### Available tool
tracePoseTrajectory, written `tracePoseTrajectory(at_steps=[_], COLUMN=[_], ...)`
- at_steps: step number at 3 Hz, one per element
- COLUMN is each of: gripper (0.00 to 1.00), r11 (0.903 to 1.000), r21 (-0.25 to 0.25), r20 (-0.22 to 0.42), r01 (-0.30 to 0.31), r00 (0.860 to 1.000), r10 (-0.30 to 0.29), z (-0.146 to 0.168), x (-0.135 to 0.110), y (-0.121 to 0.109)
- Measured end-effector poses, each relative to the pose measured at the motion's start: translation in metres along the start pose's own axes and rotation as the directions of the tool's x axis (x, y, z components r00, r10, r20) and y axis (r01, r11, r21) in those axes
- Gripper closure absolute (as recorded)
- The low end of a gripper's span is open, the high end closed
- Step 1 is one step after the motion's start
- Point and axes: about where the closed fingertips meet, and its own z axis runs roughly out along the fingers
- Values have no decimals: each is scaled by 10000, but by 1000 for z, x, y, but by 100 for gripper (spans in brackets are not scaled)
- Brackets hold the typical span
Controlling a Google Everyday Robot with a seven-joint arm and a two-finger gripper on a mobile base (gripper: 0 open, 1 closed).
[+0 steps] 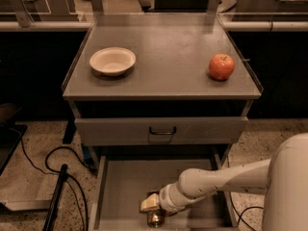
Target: Place orange can into middle drawer
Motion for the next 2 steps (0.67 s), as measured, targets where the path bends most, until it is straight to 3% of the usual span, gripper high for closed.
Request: tracePoseTrajectory(at_steps=[2], gripper=[0], r11=[10000], r21=[-1], r20=[-2], r01=[0], r00=[10000], r10=[0], z=[0], x=[0], y=[0])
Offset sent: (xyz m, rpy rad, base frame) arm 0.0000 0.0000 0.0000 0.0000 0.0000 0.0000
